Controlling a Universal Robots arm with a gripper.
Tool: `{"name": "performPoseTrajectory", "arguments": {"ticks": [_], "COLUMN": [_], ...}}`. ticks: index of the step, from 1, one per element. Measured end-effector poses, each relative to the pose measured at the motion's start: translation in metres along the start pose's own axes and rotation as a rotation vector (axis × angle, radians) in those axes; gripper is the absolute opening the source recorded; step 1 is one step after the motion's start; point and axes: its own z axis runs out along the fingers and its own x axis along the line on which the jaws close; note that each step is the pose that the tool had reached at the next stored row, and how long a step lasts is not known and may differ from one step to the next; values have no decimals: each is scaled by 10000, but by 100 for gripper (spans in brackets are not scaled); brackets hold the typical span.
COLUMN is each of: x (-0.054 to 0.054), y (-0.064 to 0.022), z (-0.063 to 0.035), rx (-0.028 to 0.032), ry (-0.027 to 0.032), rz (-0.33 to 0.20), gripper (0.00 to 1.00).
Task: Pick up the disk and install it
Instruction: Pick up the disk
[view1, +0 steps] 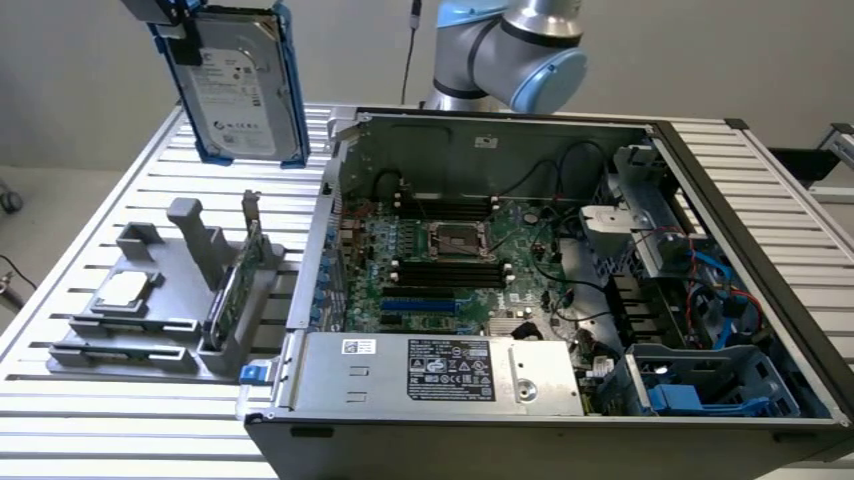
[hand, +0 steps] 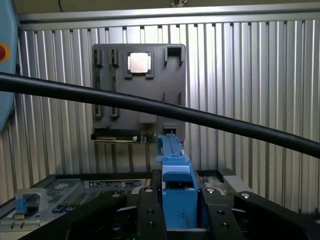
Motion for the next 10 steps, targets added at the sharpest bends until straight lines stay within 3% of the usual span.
{"name": "performPoseTrajectory", "arguments": {"ticks": [10], "x": [124], "y": [-459], "z": [-158], "rx": [-9], "ry": [-5], "rz": [0], "gripper": [33]}}
